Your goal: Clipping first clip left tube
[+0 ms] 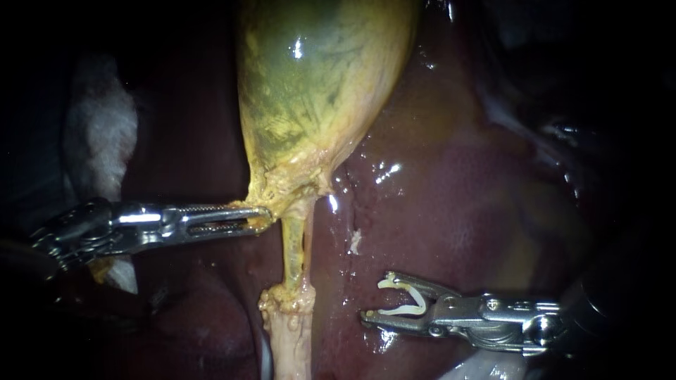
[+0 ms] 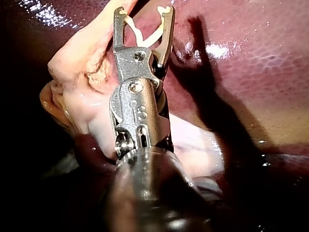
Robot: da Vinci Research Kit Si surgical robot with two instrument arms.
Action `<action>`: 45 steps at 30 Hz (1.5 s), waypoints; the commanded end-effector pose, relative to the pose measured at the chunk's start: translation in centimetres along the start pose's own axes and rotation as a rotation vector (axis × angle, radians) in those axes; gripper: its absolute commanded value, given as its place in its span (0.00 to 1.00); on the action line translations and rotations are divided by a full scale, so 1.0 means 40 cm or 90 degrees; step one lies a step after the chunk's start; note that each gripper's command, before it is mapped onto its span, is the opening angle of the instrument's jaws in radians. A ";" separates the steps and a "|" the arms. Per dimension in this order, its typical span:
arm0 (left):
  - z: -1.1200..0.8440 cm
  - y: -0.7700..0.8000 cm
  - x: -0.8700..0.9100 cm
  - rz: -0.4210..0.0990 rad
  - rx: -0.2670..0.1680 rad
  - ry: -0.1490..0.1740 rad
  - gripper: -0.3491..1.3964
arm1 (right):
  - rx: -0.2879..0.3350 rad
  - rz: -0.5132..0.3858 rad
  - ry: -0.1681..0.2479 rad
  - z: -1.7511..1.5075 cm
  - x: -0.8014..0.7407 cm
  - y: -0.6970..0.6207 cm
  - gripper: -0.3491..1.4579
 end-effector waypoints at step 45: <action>-0.0109 0.0080 0.0094 -0.017 0.022 -0.004 0.00 | 0.092 0.011 0.085 0.0274 0.0191 -0.0137 0.49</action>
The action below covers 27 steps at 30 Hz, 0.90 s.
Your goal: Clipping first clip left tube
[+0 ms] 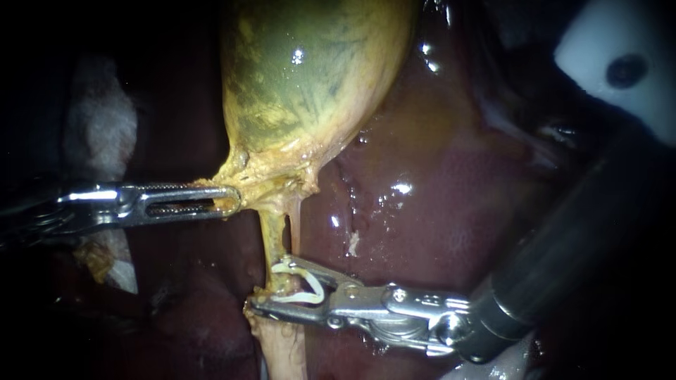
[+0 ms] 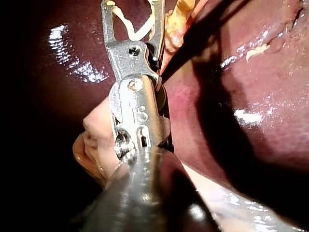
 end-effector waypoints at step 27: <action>0.0004 0.0011 -0.0004 -0.001 0.002 0.001 0.00 | -0.050 -0.019 0.018 0.0055 -0.0131 0.0170 0.49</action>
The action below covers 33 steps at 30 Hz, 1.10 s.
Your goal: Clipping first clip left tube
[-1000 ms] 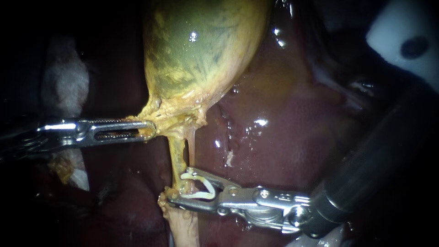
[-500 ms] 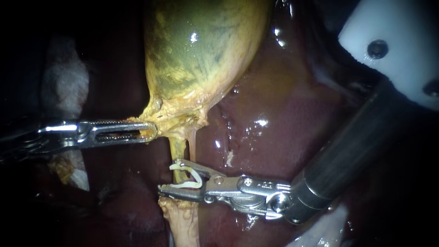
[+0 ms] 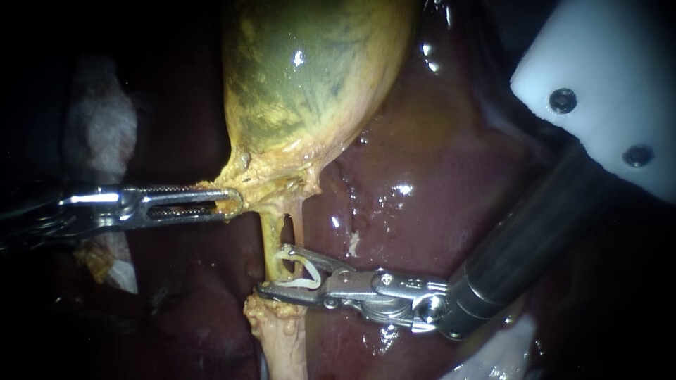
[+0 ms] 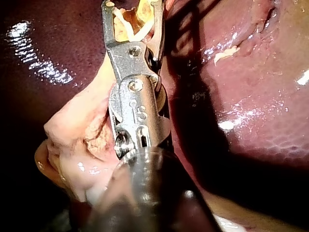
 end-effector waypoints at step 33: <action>0.0017 0.0037 -0.0003 -0.003 0.003 0.002 0.00 | -0.078 0.014 -0.074 0.0066 -0.0066 0.0018 0.47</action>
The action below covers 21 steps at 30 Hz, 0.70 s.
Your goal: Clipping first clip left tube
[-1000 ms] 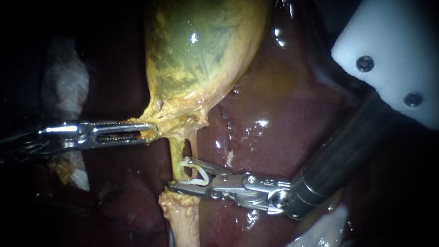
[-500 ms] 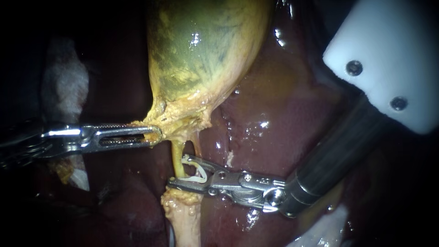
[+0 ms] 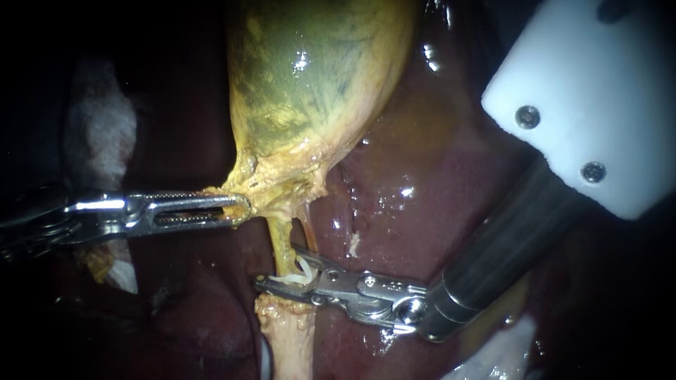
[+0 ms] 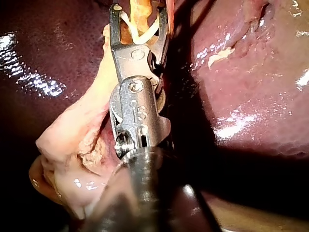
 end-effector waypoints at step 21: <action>0.0002 0.0001 -0.0002 0.000 0.001 0.000 0.00 | -0.039 0.027 -0.128 -0.0016 0.0090 -0.0016 0.45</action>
